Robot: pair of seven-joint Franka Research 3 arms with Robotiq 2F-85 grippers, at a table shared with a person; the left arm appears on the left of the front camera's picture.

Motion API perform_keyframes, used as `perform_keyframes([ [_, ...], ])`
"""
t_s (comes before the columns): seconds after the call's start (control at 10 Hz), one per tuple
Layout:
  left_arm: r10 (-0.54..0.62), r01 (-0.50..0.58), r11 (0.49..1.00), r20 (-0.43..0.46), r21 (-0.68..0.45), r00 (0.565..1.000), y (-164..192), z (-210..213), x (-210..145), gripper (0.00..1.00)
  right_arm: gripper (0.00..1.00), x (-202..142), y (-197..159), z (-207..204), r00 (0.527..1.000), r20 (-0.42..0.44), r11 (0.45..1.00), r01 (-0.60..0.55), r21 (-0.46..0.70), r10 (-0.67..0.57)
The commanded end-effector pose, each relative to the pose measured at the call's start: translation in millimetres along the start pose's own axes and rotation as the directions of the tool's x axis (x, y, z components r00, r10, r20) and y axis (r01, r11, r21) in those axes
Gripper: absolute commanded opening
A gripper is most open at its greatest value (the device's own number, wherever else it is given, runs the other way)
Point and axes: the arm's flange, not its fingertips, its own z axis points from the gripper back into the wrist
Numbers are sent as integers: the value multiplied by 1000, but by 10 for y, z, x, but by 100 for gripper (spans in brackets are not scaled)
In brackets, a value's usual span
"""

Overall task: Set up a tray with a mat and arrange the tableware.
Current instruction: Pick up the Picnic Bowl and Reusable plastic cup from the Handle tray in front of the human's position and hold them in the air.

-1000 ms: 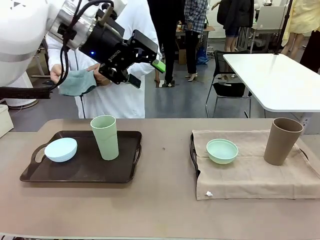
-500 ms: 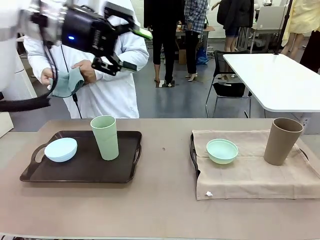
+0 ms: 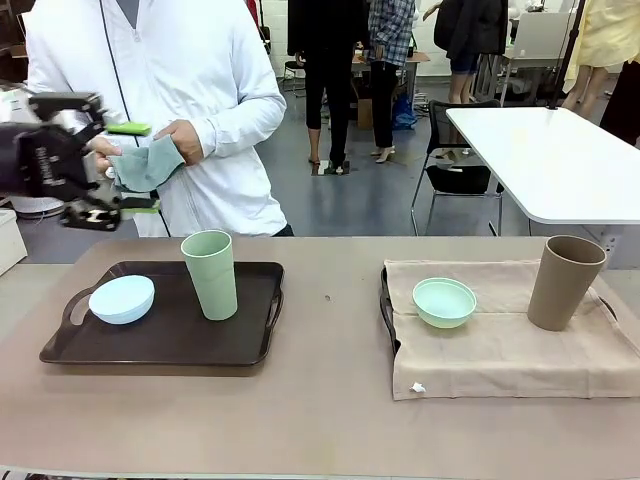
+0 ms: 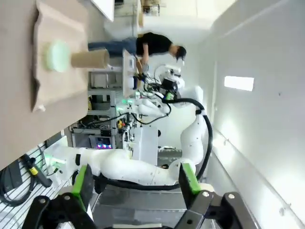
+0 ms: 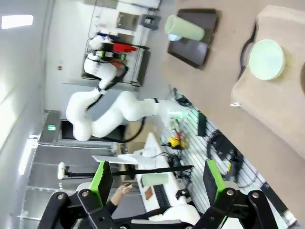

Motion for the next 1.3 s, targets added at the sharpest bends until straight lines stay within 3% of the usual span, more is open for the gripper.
perform_keyframes([
  [0.0,11,-15,999,68,44,998,92,375,-245,94,100,-66,44,-226,992,112,968,28,249,-57],
  [0.1,-3,-9,997,150,80,989,107,501,-280,94,100,-112,-22,-400,989,118,955,49,291,-86],
  [0.2,5,-6,1000,32,23,999,19,240,16,94,100,-130,-68,-478,990,108,962,60,265,-91],
  [0.3,5,-6,1000,32,23,999,19,240,16,94,100,-161,-96,-568,995,61,985,64,161,-74],
  [0.4,5,-6,1000,32,23,999,19,240,16,94,100,-88,-128,-335,996,78,967,32,255,-53],
  [0.6,5,-6,1000,32,23,999,19,240,16,94,100,-109,-154,-480,996,69,969,46,244,-65],
  [0.7,12,-13,999,36,38,999,18,239,-5,94,100,-43,-155,-440,985,137,957,66,282,-109],
  [0.9,67,-66,998,92,-12,994,38,577,162,94,100,-95,-308,-389,947,192,950,211,231,-257],
  [1.1,85,-86,996,192,-4,978,180,946,194,94,100,-217,-417,-354,941,174,946,255,199,-290],
  [1.2,30,-32,999,219,6,975,194,975,209,94,100,-207,-414,-336,955,164,961,218,167,-246],
])
